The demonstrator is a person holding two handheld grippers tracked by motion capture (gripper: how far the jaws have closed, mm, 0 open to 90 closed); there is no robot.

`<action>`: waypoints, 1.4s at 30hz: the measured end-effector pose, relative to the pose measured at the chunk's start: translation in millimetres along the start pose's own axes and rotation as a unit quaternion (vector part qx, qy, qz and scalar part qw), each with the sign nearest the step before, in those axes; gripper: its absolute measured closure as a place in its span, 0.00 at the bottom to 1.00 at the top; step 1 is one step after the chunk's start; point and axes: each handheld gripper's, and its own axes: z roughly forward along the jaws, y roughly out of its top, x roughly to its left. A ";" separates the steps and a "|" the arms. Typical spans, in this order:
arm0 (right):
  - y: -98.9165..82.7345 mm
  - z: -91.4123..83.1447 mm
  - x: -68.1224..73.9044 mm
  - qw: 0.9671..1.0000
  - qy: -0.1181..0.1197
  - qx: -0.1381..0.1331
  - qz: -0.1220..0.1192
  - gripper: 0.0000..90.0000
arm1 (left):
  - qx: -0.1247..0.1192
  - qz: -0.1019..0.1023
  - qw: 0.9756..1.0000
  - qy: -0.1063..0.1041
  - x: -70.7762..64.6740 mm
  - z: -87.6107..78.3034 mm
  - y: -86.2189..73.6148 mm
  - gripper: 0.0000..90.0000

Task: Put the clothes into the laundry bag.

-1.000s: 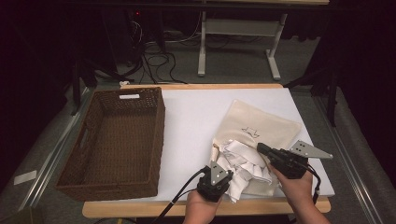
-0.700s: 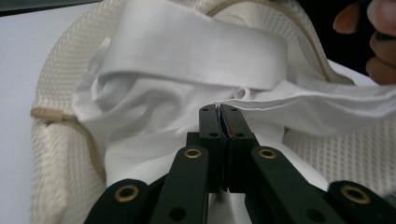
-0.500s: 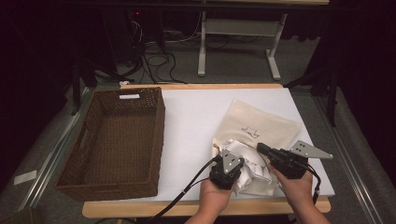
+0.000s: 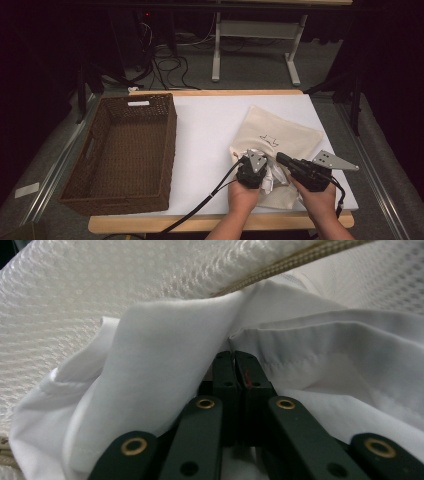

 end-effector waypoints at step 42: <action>2.8 0.0 2.6 1.000 0.015 -0.008 0.005 1.00 | 0.032 0.014 0.999 0.008 7.7 -13.8 -2.7 0.89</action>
